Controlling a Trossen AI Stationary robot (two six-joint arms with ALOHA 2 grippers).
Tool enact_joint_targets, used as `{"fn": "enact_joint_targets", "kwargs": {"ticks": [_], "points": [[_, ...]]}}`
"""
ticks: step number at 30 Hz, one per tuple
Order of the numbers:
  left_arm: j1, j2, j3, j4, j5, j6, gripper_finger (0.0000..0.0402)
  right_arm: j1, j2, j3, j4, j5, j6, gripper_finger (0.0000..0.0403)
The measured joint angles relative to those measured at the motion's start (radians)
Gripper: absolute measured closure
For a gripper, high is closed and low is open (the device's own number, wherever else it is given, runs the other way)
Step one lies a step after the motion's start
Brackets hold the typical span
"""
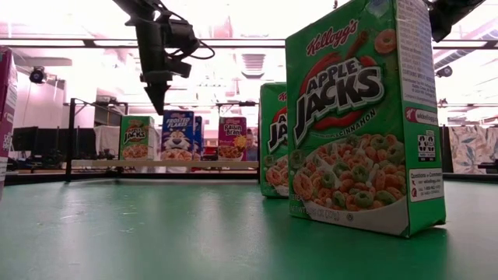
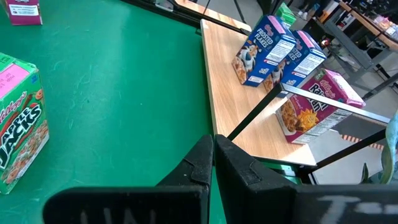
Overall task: Stack cereal on shelf
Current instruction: Put the left blue cereal box on the shelf aligned with the other blue cereal box
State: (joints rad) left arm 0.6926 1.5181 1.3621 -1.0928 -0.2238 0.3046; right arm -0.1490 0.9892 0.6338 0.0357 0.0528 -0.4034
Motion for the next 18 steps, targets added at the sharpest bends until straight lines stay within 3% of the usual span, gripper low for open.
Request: {"fn": "enact_joint_targets", "kwargs": {"ticks": [18], "points": [[0.002, 0.0, 0.0, 0.057, -0.048, 0.025, 0.0402, 0.0, 0.0, 0.0, 0.0, 0.0, 0.0, 0.0394]]}}
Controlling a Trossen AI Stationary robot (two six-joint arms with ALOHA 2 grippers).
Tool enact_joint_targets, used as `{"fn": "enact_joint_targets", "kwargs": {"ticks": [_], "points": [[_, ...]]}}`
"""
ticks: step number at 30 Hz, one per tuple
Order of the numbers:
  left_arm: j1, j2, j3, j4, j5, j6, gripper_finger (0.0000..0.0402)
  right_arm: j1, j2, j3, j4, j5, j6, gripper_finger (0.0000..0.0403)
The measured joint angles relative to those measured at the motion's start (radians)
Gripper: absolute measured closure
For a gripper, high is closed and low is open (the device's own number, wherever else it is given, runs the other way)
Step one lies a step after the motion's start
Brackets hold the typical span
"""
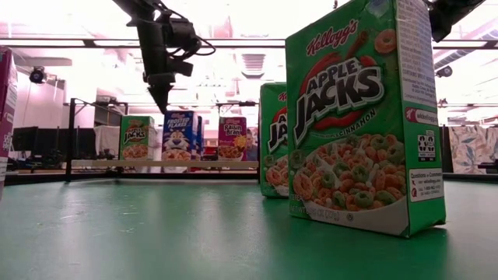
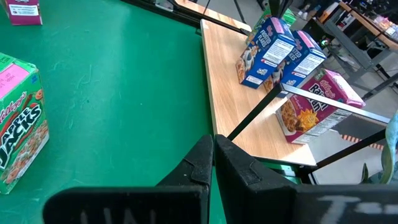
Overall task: Stack cereal on shelf
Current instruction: Put the left blue cereal box on the shelf aligned with the other blue cereal box
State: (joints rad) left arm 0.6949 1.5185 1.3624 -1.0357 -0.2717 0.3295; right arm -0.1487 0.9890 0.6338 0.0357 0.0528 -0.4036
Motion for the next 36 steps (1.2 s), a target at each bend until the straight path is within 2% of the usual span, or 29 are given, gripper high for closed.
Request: {"fn": "enact_joint_targets", "kwargs": {"ticks": [36], "points": [[0.0, 0.0, -0.011, 0.029, 0.027, -0.025, 0.0402, 0.0, 0.0, 0.0, 0.0, 0.0, -0.001, 0.0394]]}}
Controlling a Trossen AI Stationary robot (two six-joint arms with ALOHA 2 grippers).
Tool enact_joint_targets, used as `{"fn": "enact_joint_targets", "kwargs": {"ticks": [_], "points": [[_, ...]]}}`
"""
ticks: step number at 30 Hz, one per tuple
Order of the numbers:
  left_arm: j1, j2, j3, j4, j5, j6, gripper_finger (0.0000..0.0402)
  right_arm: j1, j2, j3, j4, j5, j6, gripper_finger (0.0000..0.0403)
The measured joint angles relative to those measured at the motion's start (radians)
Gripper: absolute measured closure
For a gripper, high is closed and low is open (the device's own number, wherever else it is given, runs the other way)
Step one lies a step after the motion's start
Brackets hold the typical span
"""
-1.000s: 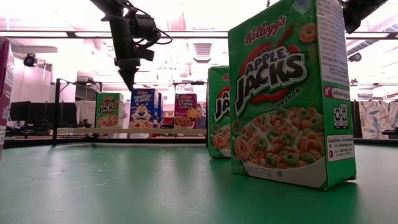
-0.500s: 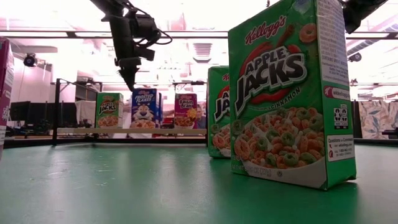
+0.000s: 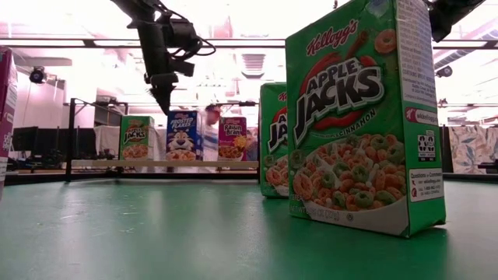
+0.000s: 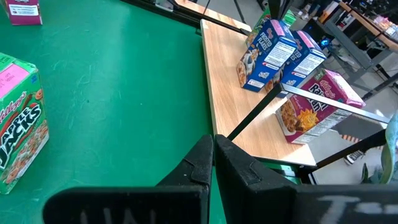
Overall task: Stack cereal on shelf
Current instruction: Put the left blue cereal box on the shelf aligned with the other blue cereal box, then put the top green cereal box on the shelf aligned with the other green cereal box
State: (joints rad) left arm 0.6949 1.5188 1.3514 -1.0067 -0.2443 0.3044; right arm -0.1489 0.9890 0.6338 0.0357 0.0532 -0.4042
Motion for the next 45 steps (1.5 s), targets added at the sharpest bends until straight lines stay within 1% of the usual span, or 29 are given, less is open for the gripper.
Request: {"fn": "enact_joint_targets", "kwargs": {"ticks": [3, 7, 10, 13, 18, 22, 24, 26, 30, 33, 35, 38, 40, 45], "points": [[0.0, 0.0, 0.0, -0.013, -0.015, -0.001, 0.0402, 0.0, 0.0, 0.0, 0.0, 0.0, 0.0, 0.0394], [-0.003, 0.0, 0.025, -0.078, -0.052, -0.026, 0.0402, 0.0, 0.0, 0.0, 0.0, 0.0, 0.0, 0.0394], [-0.009, -0.009, 0.043, -0.109, -0.053, -0.048, 0.0402, 0.0, 0.0, 0.0, 0.0, 0.0, 0.0, 0.0394], [-0.038, -0.045, 0.043, -0.094, -0.05, -0.057, 0.0402, 0.0, 0.0, 0.0, 0.002, 0.0, 0.006, 0.0394], [-0.147, -0.157, -0.013, 0.027, 0.026, -0.108, 0.0402, 0.0, 0.0, 0.0, 0.014, -0.002, 0.068, 0.0394], [-0.29, -0.264, -0.105, 0.185, 0.038, -0.143, 0.0402, 0.003, 0.0, 0.0, 0.037, -0.014, 0.161, 0.0394], [-0.363, -0.311, -0.161, 0.278, 0.039, -0.159, 0.0402, 0.013, 0.0, 0.0, 0.044, -0.036, 0.202, 0.0394], [-0.434, -0.353, -0.219, 0.374, 0.039, -0.165, 0.0402, 0.034, 0.0, 0.0, 0.061, -0.057, 0.235, 0.0394], [-0.557, -0.42, -0.33, 0.581, 0.038, -0.153, 0.0402, 0.095, 0.002, 0.017, 0.058, -0.061, 0.308, 0.0394], [-0.627, -0.455, -0.397, 0.685, 0.037, -0.131, 0.0402, 0.156, 0.008, 0.055, 0.05, -0.057, 0.348, 0.0394], [-0.66, -0.471, -0.429, 0.735, 0.031, -0.119, 0.0402, 0.195, 0.017, 0.075, 0.045, -0.054, 0.367, 0.0394], [-0.693, -0.485, -0.467, 0.783, -0.006, -0.103, 0.0402, 0.248, 0.041, 0.11, 0.043, -0.053, 0.398, 0.0394], [-0.702, -0.496, -0.486, 0.808, -0.031, -0.099, 0.0402, 0.28, 0.062, 0.135, 0.045, -0.053, 0.417, 0.0394], [-0.703, -0.523, -0.526, 0.834, -0.035, -0.097, 0.0402, 0.342, 0.126, 0.183, 0.04, -0.052, 0.454, 0.0394]]}}
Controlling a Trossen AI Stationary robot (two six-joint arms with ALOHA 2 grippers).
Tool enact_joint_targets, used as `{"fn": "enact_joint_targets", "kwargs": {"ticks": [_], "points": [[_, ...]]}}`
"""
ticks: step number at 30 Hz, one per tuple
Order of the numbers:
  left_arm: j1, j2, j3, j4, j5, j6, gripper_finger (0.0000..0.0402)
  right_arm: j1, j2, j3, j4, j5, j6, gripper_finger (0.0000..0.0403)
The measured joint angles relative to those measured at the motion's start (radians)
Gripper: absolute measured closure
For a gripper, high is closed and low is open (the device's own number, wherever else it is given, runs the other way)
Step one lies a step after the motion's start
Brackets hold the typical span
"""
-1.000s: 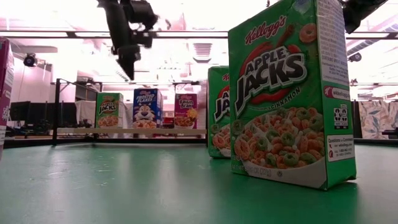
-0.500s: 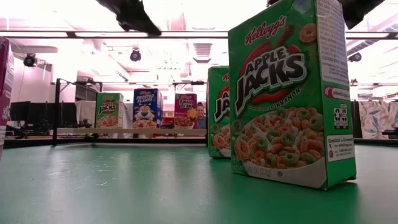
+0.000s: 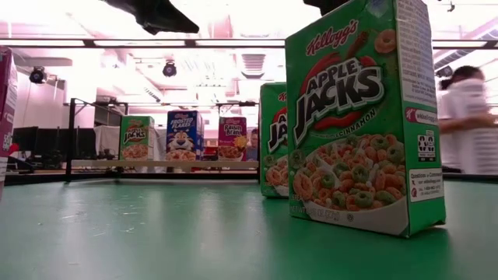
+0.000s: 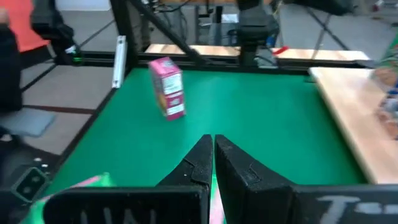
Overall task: Stack cereal on shelf
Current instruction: Put the top green cereal box on the shelf aligned with the other green cereal box
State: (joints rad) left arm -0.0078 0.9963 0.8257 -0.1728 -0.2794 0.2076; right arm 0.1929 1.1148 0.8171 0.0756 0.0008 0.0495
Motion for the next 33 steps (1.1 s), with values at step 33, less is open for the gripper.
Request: {"fn": "enact_joint_targets", "kwargs": {"ticks": [33], "points": [[0.0, -0.002, -0.019, 0.02, -0.001, 0.043, 0.0402, 0.154, 0.403, 0.438, -0.668, 0.289, 0.274, 0.03]]}}
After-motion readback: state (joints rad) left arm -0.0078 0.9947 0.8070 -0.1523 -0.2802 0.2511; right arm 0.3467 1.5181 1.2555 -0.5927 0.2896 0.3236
